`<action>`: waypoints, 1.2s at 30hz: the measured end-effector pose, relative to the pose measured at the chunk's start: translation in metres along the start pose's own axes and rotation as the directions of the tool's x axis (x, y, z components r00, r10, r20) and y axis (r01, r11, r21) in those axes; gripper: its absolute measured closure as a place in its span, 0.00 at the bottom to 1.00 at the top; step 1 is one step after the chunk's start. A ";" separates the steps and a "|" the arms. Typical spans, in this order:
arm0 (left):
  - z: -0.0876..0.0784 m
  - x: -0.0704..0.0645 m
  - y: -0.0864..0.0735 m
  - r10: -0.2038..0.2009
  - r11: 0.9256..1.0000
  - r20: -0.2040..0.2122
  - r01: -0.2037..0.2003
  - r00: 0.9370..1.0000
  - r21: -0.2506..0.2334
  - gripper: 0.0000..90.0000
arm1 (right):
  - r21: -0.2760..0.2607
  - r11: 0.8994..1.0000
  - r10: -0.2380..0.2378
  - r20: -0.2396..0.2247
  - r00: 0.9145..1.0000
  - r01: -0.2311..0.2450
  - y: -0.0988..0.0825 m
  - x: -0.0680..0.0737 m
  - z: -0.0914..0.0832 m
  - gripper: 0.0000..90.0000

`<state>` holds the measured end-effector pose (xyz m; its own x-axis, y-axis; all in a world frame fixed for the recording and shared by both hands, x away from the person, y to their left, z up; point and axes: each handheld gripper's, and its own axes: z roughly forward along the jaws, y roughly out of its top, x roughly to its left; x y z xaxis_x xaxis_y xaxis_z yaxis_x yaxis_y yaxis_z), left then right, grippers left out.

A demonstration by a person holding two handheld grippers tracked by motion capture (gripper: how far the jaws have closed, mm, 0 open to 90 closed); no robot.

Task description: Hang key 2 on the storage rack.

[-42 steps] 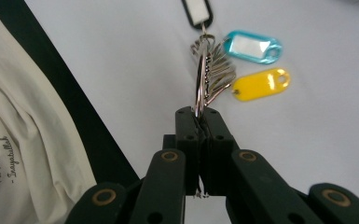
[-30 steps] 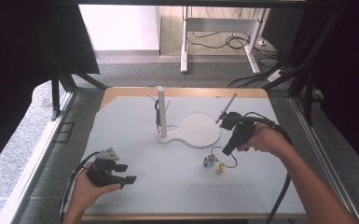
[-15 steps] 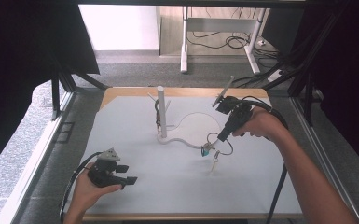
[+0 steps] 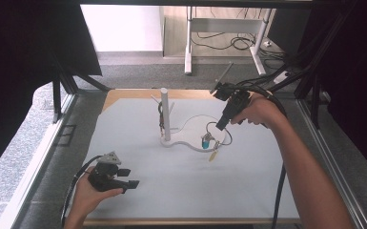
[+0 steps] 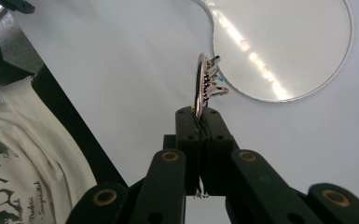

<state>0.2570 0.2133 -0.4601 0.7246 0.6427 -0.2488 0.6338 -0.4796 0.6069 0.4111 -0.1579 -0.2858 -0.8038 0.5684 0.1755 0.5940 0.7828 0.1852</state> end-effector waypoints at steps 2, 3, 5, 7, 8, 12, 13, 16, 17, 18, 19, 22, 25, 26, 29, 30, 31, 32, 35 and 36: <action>0.000 -0.001 0.000 -0.002 1.000 0.001 0.002 1.000 0.002 0.43 | 0.013 1.000 0.005 -0.003 1.000 -0.005 0.004 0.000 0.000 0.97; 0.000 -0.001 0.000 -0.002 1.000 0.001 0.002 1.000 0.002 0.43 | 0.013 1.000 0.005 -0.003 1.000 -0.005 0.004 0.000 0.000 0.97; 0.000 0.000 0.000 0.002 1.000 0.002 -0.002 1.000 0.001 0.43 | 0.026 1.000 0.003 0.004 1.000 -0.003 0.007 -0.001 0.000 0.97; 0.000 0.000 0.000 0.000 1.000 0.003 0.000 1.000 -0.001 0.43 | 0.029 1.000 -0.003 0.008 1.000 0.002 0.010 -0.001 0.001 0.97; 0.000 0.000 0.000 0.001 1.000 0.004 -0.001 1.000 -0.001 0.43 | 0.032 0.999 0.000 0.011 1.000 -0.001 0.012 -0.002 0.000 0.97; -0.002 0.001 -0.001 -0.002 1.000 0.003 0.002 1.000 -0.007 0.43 | 0.028 1.000 0.009 0.016 1.000 -0.009 0.018 -0.003 0.000 0.97; -0.002 0.001 -0.001 -0.004 1.000 0.003 0.004 1.000 -0.008 0.43 | 0.028 1.000 0.008 0.019 1.000 -0.009 0.021 -0.004 -0.001 0.97; -0.002 0.002 -0.002 -0.003 1.000 0.005 0.003 1.000 -0.008 0.43 | 0.025 1.000 0.010 0.028 1.000 -0.011 0.024 -0.004 -0.001 0.97; -0.002 0.002 -0.002 -0.003 1.000 0.006 0.003 1.000 -0.007 0.43 | 0.024 1.000 0.010 0.025 1.000 -0.011 0.025 -0.004 -0.001 0.97; -0.002 0.002 -0.002 -0.003 1.000 0.007 0.003 1.000 -0.008 0.43 | 0.028 1.000 0.009 0.024 1.000 -0.010 0.027 -0.005 -0.001 0.97; -0.002 0.002 -0.002 -0.004 1.000 0.007 0.004 1.000 -0.008 0.43 | 0.034 0.999 0.012 0.031 0.999 -0.013 0.031 -0.005 0.000 0.97; -0.002 0.002 -0.002 -0.005 1.000 0.007 0.005 1.000 -0.009 0.43 | 0.034 0.999 0.014 0.032 0.999 -0.015 0.034 -0.006 0.000 0.97; -0.002 0.002 -0.002 -0.004 1.000 0.007 0.004 1.000 -0.008 0.43 | 0.021 1.000 0.019 0.039 0.999 -0.020 0.039 -0.007 -0.001 0.97; -0.001 0.001 -0.002 -0.005 1.000 0.008 0.005 1.000 -0.007 0.43 | 0.021 1.000 0.019 0.039 0.999 -0.020 0.039 -0.007 -0.001 0.97; 0.000 0.001 -0.001 -0.002 1.000 0.010 0.002 1.000 -0.007 0.43 | 0.016 1.000 0.026 0.050 0.998 -0.027 0.043 -0.007 -0.001 0.97; 0.000 0.001 -0.001 -0.002 1.000 0.011 0.002 1.000 -0.006 0.43 | 0.016 0.999 0.029 0.057 0.998 -0.030 0.045 -0.008 -0.001 0.97; 0.000 0.001 -0.001 -0.001 1.000 0.010 0.002 1.000 -0.006 0.43 | 0.013 0.999 0.042 0.065 0.997 -0.043 0.046 -0.007 0.000 0.97; 0.000 0.001 -0.001 -0.002 1.000 0.011 0.002 1.000 -0.005 0.43 | 0.015 0.999 0.040 0.067 0.997 -0.041 0.048 -0.008 0.001 0.97; -0.001 0.001 -0.001 0.001 1.000 0.011 -0.001 1.000 -0.006 0.43 | 0.004 0.999 0.046 0.074 0.996 -0.046 0.054 -0.009 0.001 0.97; -0.001 0.001 -0.001 0.001 1.000 0.011 -0.001 1.000 -0.006 0.43 | 0.002 0.999 0.043 0.075 0.996 -0.043 0.055 -0.010 0.002 0.97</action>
<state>0.2565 0.2147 -0.4601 0.7279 0.6359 -0.2565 0.6318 -0.4764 0.6115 0.4516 -0.1202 -0.2789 -0.7777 0.6189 0.1100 0.6281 0.7580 0.1759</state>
